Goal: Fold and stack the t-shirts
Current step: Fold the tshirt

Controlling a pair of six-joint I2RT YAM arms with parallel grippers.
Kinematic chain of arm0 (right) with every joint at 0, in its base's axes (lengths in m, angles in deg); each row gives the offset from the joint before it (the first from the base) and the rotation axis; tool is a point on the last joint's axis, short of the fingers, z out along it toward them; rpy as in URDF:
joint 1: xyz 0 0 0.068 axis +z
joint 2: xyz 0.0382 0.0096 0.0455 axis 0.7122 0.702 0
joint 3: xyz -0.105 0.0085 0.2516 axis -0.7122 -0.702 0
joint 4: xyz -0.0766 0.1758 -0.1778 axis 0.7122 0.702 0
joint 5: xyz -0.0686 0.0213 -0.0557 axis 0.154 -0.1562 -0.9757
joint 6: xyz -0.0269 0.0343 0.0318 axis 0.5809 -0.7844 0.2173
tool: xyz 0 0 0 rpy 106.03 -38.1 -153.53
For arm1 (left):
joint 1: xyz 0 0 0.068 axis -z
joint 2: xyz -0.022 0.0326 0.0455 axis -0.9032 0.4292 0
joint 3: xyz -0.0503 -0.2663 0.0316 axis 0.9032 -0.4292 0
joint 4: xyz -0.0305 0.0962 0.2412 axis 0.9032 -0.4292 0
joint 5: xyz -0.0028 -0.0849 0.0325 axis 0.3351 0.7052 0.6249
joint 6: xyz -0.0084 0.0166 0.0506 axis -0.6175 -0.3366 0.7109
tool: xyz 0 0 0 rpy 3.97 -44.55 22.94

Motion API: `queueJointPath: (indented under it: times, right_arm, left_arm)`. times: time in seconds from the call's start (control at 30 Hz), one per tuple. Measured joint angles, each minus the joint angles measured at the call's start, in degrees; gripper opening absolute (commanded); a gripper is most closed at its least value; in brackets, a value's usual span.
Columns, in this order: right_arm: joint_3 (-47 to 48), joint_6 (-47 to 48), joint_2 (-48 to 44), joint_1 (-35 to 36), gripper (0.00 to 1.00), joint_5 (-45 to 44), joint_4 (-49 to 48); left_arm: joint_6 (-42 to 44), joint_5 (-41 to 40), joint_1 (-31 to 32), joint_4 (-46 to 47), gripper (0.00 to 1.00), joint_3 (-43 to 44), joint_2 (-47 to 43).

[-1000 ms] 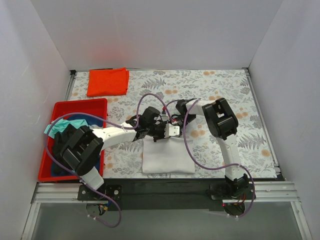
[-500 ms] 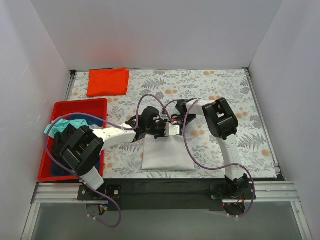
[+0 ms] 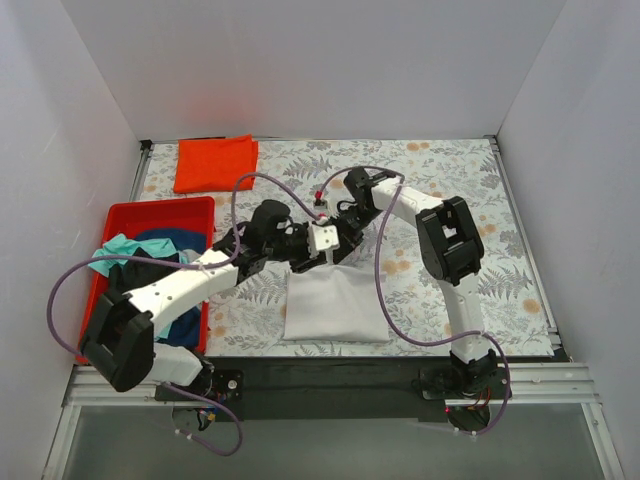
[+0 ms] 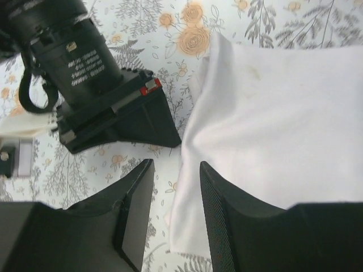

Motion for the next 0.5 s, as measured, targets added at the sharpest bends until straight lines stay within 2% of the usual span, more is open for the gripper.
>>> queueJointPath:
  times: [0.03,0.07,0.13,0.17,0.27,0.37,0.5]
  right_arm:
    - [1.05,0.11,-0.68,0.00,0.20,-1.73,0.35]
    - [2.08,0.15,-1.31,0.00,0.28,-3.28,0.57]
    - [4.28,0.66,-2.80,-0.11,0.36,-6.47,1.33]
    - [5.31,1.05,-3.56,-0.20,0.43,-7.82,1.86]
    - [7.10,3.06,-6.45,-1.07,0.49,-10.56,3.58]
    - [6.88,5.62,-9.44,-3.26,0.50,-11.41,6.40]
    - [-0.13,9.84,-14.64,-6.62,0.54,-13.38,8.66]
  left_arm:
    - [-1.95,0.94,-1.14,-1.70,0.38,0.39,-1.75]
    - [-3.85,2.10,-2.51,-3.76,0.38,1.09,-2.99]
    - [-7.06,4.07,-5.68,-7.39,0.39,2.78,-3.76]
    - [-8.59,4.90,-7.52,-9.55,0.39,3.76,-3.56]
    - [-11.82,6.40,-12.31,-15.78,0.41,6.80,-0.70]
    - [-13.05,7.69,-14.97,-21.73,0.48,10.82,5.16]
    - [-13.73,8.85,-15.72,-27.96,0.50,15.67,13.35]
